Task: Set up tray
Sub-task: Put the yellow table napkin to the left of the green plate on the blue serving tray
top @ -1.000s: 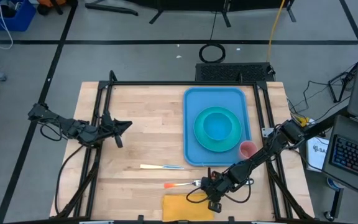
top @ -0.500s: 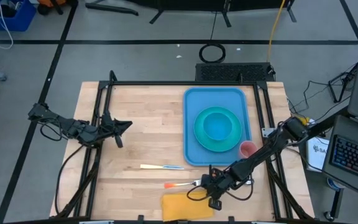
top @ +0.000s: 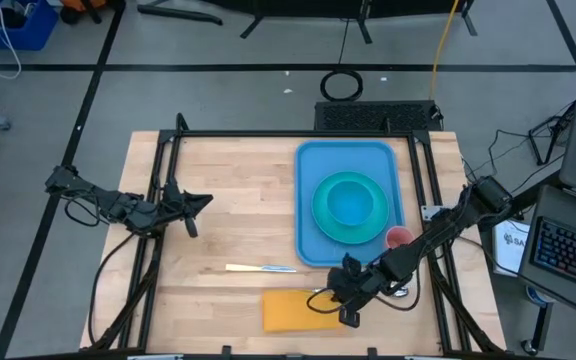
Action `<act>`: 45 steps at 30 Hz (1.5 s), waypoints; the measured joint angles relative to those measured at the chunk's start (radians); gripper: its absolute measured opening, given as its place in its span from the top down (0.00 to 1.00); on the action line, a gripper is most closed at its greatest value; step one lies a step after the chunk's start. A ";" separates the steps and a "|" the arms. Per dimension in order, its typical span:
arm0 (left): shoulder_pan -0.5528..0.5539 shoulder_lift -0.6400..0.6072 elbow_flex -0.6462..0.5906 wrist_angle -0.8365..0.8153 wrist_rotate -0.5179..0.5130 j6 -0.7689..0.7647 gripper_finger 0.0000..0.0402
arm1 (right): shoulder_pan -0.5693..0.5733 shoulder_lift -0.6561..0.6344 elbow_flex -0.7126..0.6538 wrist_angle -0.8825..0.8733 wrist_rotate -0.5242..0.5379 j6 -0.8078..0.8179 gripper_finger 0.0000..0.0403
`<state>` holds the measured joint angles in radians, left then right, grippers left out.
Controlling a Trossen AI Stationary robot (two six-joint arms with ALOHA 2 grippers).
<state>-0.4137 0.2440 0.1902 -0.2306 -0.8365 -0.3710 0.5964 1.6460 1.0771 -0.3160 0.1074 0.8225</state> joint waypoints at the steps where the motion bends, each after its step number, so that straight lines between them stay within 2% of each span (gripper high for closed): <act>1: 0.000 0.000 0.000 0.000 0.000 0.000 0.94 | -0.005 -0.009 0.000 -0.014 0.001 -0.006 1.00; 11: 0.000 0.000 0.000 0.000 0.000 0.000 0.94 | -0.076 -0.037 0.001 -0.044 -0.007 -0.130 1.00; 23: 0.000 0.000 0.000 0.000 0.000 0.000 0.94 | -0.173 -0.038 0.111 -0.169 -0.024 -0.316 1.00; 31: 0.000 0.000 0.000 0.000 0.000 0.000 0.94 | -0.269 -0.038 0.128 -0.244 -0.028 -0.429 1.00; 45: 0.000 0.000 0.000 0.000 0.000 0.000 0.94 | -0.413 -0.038 0.128 -0.183 -0.030 -0.625 1.00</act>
<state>-0.4137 0.2443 0.1902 -0.2308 -0.8368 -0.3710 0.1830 1.6081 1.2049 -0.4994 0.0776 0.1971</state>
